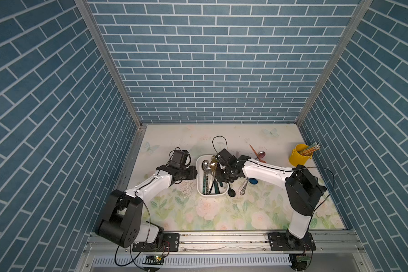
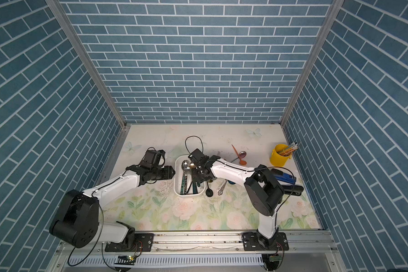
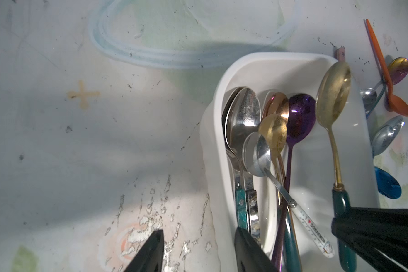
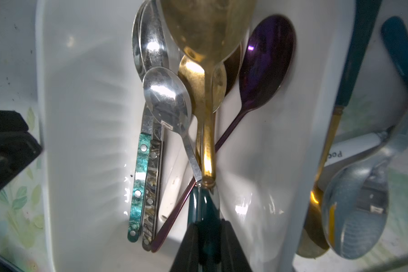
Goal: Put the spoon into the storage box
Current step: Place the spoon in the storage box.
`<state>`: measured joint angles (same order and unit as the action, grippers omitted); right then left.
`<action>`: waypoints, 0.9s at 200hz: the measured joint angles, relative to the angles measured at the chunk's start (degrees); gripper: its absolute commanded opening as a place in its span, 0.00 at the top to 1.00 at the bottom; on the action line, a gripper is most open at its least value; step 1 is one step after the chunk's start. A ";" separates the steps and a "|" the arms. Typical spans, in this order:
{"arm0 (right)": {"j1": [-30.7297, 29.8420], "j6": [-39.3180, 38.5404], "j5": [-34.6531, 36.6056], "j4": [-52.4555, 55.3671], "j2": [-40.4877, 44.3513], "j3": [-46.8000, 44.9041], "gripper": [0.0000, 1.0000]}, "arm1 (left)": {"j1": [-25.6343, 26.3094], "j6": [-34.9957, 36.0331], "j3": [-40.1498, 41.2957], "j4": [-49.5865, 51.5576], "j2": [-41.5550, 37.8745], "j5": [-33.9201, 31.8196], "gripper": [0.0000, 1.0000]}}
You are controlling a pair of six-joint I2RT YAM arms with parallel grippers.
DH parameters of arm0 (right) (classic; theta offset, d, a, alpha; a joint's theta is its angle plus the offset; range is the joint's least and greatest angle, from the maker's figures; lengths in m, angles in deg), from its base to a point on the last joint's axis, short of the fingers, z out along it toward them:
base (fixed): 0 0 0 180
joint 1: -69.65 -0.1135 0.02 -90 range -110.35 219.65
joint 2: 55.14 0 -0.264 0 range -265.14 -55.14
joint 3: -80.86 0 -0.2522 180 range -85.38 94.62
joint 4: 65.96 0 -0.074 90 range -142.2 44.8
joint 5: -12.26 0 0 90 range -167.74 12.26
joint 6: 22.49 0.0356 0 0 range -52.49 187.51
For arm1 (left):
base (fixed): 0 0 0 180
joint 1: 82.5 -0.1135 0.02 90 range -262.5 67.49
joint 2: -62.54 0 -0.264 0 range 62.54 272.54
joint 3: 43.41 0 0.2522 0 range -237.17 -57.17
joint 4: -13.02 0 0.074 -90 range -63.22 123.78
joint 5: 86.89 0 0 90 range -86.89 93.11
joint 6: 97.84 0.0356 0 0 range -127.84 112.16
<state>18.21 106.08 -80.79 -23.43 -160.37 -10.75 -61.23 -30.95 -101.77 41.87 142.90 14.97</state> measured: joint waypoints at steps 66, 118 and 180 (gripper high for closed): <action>0.00 0.04 -3.17 -0.48 -4.37 0.22 0.94 | 0.00 0.48 0.00 0.39 0.00 0.00 0.46; -0.11 -0.07 -3.34 0.42 -4.55 1.75 0.75 | 0.31 1.14 -0.11 0.63 0.00 -0.28 0.46; 0.00 -0.02 0.79 2.67 -1.90 4.48 0.71 | 1.97 3.21 -1.27 2.56 0.00 -2.82 0.45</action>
<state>18.21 106.06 -80.00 -20.76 -162.27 -6.27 -59.26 -27.74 -103.04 44.43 142.90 12.15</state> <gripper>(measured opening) 0.288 0.546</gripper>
